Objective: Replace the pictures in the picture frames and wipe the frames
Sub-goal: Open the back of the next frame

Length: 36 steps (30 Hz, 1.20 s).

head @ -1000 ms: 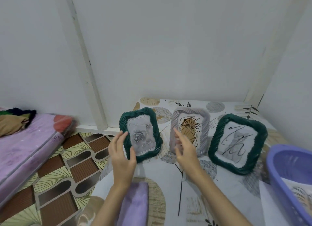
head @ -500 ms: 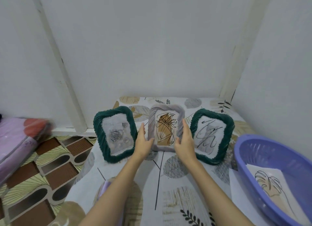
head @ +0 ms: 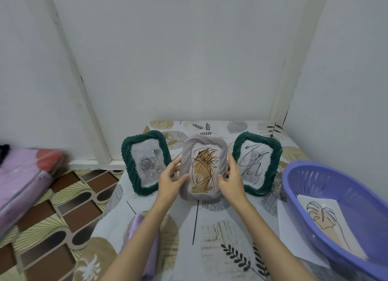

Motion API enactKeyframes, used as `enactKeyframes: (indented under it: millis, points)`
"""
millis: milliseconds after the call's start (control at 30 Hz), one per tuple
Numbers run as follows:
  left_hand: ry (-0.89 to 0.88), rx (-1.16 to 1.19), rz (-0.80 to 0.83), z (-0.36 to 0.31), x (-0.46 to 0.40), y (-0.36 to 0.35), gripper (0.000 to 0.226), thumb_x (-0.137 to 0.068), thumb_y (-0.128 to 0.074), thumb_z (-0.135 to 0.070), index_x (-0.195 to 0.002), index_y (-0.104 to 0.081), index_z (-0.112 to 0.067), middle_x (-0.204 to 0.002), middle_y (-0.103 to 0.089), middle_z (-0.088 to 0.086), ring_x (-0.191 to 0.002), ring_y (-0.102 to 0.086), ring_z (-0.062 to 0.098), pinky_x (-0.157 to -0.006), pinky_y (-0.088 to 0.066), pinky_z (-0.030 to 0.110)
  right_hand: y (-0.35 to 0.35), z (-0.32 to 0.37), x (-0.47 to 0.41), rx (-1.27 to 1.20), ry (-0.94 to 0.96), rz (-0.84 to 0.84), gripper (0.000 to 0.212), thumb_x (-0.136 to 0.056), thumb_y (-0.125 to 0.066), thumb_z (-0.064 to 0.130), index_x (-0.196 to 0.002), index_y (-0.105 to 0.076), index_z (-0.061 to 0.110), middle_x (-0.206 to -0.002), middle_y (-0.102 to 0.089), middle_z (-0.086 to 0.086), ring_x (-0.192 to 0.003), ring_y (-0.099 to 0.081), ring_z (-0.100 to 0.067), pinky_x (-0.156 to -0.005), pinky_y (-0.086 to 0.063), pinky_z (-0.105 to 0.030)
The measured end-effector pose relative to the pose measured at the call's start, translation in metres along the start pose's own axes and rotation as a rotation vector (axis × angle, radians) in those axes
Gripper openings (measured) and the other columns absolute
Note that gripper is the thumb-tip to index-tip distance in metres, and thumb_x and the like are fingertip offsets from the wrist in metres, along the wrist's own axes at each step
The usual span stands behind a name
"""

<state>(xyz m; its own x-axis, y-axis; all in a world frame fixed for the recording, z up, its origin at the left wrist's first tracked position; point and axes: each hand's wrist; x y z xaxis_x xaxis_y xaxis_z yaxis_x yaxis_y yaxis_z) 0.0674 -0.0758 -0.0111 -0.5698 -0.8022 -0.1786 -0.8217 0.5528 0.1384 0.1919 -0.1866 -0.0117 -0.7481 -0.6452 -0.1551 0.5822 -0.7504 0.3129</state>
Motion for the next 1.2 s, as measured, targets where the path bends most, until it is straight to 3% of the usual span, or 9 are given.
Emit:
enactKeyframes:
  millis: [167, 333, 400, 500, 600, 700, 833, 967, 1200]
  points:
    - [-0.154, -0.102, 0.018, -0.017, 0.043, -0.006, 0.051, -0.081, -0.062, 0.004, -0.102, -0.054, -0.042, -0.092, -0.06, -0.014, -0.064, -0.062, 0.0, -0.063, -0.053, 0.018, 0.017, 0.039, 0.038, 0.246, 0.265, -0.099, 0.056, -0.094, -0.043, 0.042, -0.144, -0.018, 0.042, -0.107, -0.042, 0.006, -0.099, -0.045, -0.007, -0.084, -0.04, -0.026]
    - [-0.284, -0.238, 0.151, -0.024, 0.077, -0.026, 0.043, -0.076, -0.069, -0.002, -0.112, -0.063, -0.024, -0.092, -0.065, -0.019, -0.073, -0.06, -0.009, -0.068, -0.048, 0.01, 0.033, 0.056, 0.065, 0.332, 0.17, -0.101, 0.055, -0.084, -0.041, 0.065, -0.133, -0.034, 0.041, -0.116, -0.045, 0.0, -0.103, -0.052, -0.017, -0.084, -0.049, -0.035]
    - [-0.301, -0.229, 0.209, -0.025, 0.088, -0.031, 0.036, -0.077, -0.071, -0.01, -0.11, -0.065, -0.024, -0.093, -0.066, -0.015, -0.076, -0.062, -0.006, -0.067, -0.049, 0.011, 0.043, 0.054, 0.076, 0.308, 0.117, -0.14, 0.052, -0.083, -0.052, 0.057, -0.123, -0.042, 0.026, -0.113, -0.05, -0.002, -0.096, -0.054, -0.017, -0.082, -0.05, -0.035]
    - [-0.379, -0.221, 0.112, -0.03, 0.099, -0.033, 0.019, -0.082, -0.068, -0.015, -0.1, -0.068, -0.02, -0.087, -0.065, -0.014, -0.077, -0.06, 0.001, -0.063, -0.044, 0.009, 0.061, 0.043, 0.087, 0.155, 0.052, -0.166, 0.032, -0.086, -0.062, 0.016, -0.113, -0.046, 0.014, -0.092, -0.054, -0.001, -0.075, -0.054, -0.008, -0.079, -0.055, -0.039]
    - [-0.349, -0.157, -0.044, -0.036, 0.1, -0.029, 0.015, -0.085, -0.062, -0.01, -0.092, -0.068, -0.022, -0.083, -0.065, -0.012, -0.077, -0.058, 0.002, -0.062, -0.041, 0.01, 0.077, 0.026, 0.09, 0.057, 0.019, -0.175, 0.05, -0.084, -0.057, -0.004, -0.127, -0.043, 0.018, -0.111, -0.058, -0.01, -0.095, -0.059, -0.029, -0.081, -0.053, -0.05]
    - [-0.243, -0.125, -0.128, -0.03, 0.094, -0.022, 0.021, -0.086, -0.06, -0.007, -0.092, -0.064, -0.027, -0.092, -0.064, -0.006, -0.077, -0.056, 0.0, -0.062, -0.041, 0.007, 0.084, 0.009, 0.086, -0.005, -0.06, -0.092, 0.067, -0.083, -0.059, -0.004, -0.138, -0.035, 0.026, -0.143, -0.04, -0.011, -0.126, -0.046, -0.032, -0.088, -0.052, -0.049]
    - [0.0, -0.113, -0.139, -0.006, 0.087, -0.013, 0.027, -0.087, -0.057, -0.008, -0.114, -0.059, -0.015, -0.118, -0.059, 0.007, -0.099, -0.056, 0.021, -0.078, -0.043, 0.015, 0.086, -0.006, 0.083, -0.061, -0.118, 0.041, 0.065, -0.081, -0.056, -0.008, -0.134, -0.043, 0.028, -0.145, -0.038, -0.005, -0.134, -0.035, -0.024, -0.09, -0.051, -0.041]
    - [0.253, -0.053, -0.022, 0.015, 0.088, -0.008, 0.048, -0.09, -0.057, -0.016, -0.134, -0.042, -0.012, -0.134, -0.048, 0.017, -0.112, -0.049, 0.02, -0.095, -0.043, 0.035, 0.081, -0.014, 0.082, -0.09, -0.173, 0.202, 0.062, -0.082, -0.053, -0.01, -0.13, -0.047, 0.027, -0.125, -0.046, -0.006, -0.1, -0.051, -0.005, -0.08, -0.048, -0.031]
    - [0.314, 0.082, 0.123, 0.03, 0.087, -0.007, 0.051, -0.088, -0.06, -0.018, -0.135, -0.043, -0.025, -0.136, -0.049, 0.013, -0.125, -0.048, 0.027, -0.107, -0.038, 0.042, 0.063, -0.033, 0.074, -0.084, -0.205, 0.328, 0.046, -0.087, -0.055, 0.005, -0.116, -0.055, 0.04, -0.08, -0.041, -0.009, -0.072, -0.043, -0.024, -0.054, -0.041, -0.031]
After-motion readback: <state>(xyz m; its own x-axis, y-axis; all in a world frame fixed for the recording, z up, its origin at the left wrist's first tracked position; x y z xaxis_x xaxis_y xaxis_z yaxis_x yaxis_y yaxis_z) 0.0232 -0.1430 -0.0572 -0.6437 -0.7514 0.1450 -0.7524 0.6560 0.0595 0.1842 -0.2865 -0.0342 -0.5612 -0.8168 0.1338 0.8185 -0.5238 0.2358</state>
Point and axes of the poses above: each hand's wrist, its own x-axis away from the middle knuckle, its own y-axis out of the back of the hand, z = x × y
